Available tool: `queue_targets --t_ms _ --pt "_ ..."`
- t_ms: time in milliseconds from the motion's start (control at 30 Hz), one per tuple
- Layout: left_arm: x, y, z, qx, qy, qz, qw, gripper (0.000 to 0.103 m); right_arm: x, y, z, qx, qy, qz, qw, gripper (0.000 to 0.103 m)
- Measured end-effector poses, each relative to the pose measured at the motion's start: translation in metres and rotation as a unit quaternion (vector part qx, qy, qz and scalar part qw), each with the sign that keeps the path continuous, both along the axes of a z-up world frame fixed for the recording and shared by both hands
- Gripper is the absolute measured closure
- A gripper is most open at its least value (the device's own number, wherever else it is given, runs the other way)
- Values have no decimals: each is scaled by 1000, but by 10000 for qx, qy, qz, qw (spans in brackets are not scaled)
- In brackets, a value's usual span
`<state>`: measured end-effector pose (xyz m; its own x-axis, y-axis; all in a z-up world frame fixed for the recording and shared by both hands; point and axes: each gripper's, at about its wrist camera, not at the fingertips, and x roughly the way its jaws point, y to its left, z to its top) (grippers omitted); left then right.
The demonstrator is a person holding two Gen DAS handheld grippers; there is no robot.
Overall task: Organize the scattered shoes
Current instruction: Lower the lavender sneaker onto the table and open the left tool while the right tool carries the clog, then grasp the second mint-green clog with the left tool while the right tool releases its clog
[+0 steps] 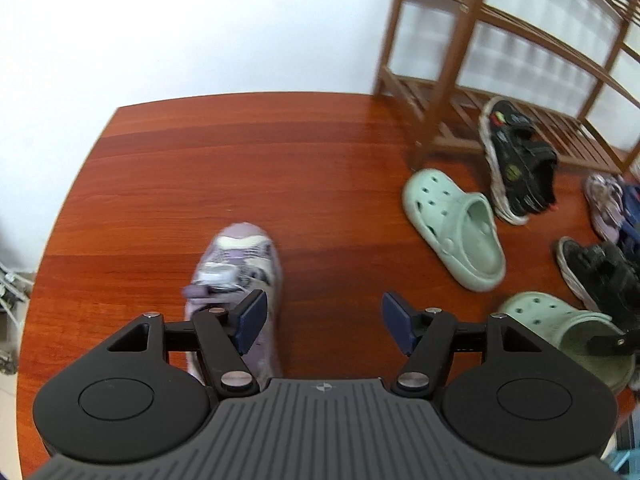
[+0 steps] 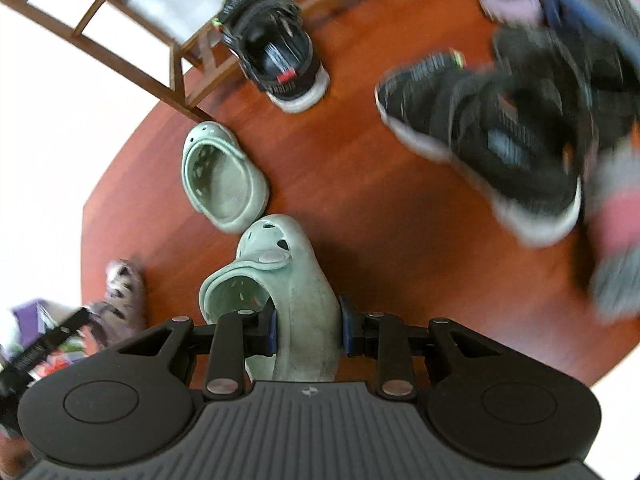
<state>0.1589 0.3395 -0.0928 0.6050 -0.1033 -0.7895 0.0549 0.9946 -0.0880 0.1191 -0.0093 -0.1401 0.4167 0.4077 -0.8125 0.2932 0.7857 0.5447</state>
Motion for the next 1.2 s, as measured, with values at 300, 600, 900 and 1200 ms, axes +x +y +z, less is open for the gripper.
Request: queue_targets --t_ms 300,600,900,1200 --pt "-4 -16 -3 146 67 -506 9986 37 -31 36 -16 -139 61 -65 9999 70" --pt "-8 -23 -8 246 157 -621 9976 37 -41 44 -37 -347 198 15 9992 59" --pt "-1 -31 -14 204 335 -595 9975 37 -37 38 -34 -943 133 378 9947 56" --pt "25 -56 -17 -112 348 -573 9977 36 -35 40 1 -1630 -329 980 9812 44"
